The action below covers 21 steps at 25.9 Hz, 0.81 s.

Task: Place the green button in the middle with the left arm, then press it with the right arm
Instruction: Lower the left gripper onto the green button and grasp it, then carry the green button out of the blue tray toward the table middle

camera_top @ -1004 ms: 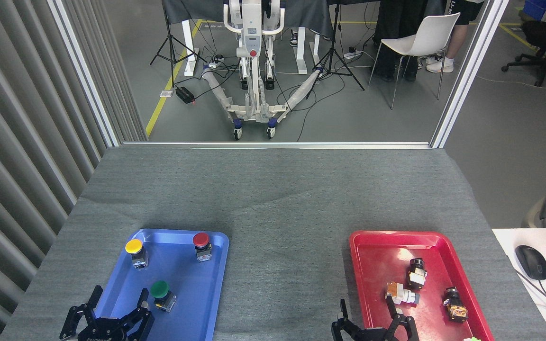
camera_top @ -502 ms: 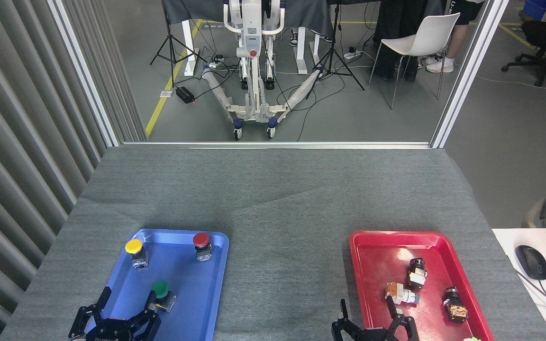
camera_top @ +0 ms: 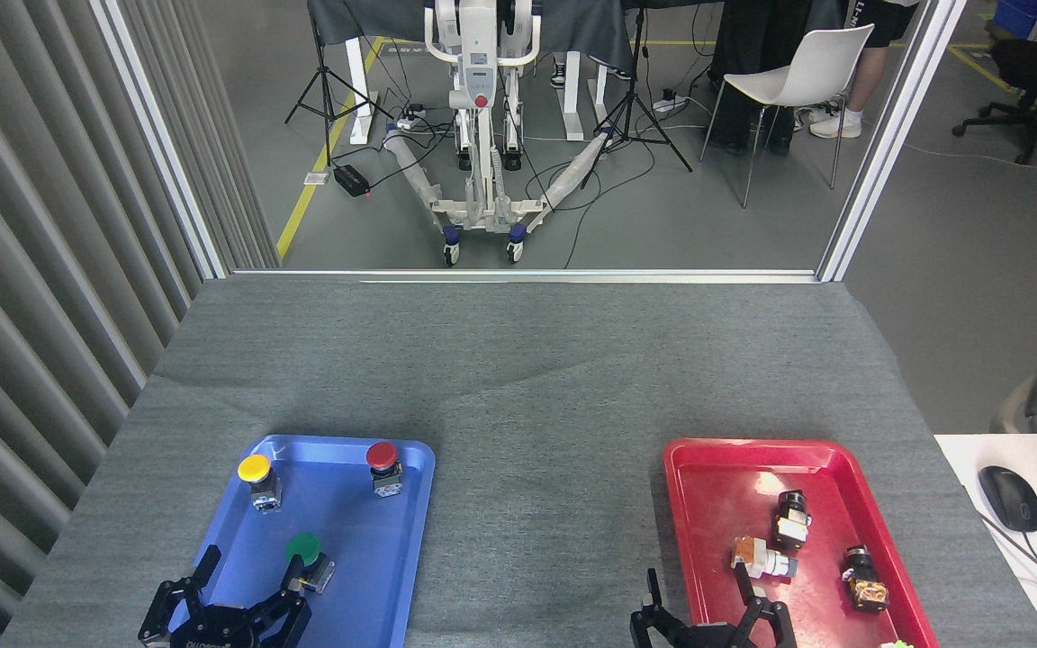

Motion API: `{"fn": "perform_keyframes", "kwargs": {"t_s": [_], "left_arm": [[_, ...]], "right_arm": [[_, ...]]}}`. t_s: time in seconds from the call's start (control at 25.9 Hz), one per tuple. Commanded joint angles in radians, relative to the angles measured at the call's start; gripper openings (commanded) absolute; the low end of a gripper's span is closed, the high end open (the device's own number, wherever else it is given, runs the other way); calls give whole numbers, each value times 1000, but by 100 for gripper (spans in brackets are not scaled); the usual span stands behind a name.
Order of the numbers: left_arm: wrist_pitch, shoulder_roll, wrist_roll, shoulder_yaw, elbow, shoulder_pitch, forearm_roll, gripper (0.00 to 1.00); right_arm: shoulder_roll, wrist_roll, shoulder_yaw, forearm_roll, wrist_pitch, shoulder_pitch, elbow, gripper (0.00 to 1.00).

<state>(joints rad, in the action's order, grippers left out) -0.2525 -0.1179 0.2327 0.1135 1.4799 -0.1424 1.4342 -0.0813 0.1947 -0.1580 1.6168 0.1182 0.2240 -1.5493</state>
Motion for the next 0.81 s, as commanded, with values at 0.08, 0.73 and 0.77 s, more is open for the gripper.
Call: {"fn": "perform_keyframes", "kwargs": {"t_s": [0.08,0.73,0.77], "left_arm": [[-54,-6,-3,-2,-55,17,2,99],[-111,-6,-56,-63,-285,147,15,96],[-110,-6,-56,-64,-289,150,23,96]], "right_arm": [[0,0,0,0,0,0,0,100],[0,0,-2,0,0,0,5,100],[0,0,-2,0,0,-2,5,100]]}}
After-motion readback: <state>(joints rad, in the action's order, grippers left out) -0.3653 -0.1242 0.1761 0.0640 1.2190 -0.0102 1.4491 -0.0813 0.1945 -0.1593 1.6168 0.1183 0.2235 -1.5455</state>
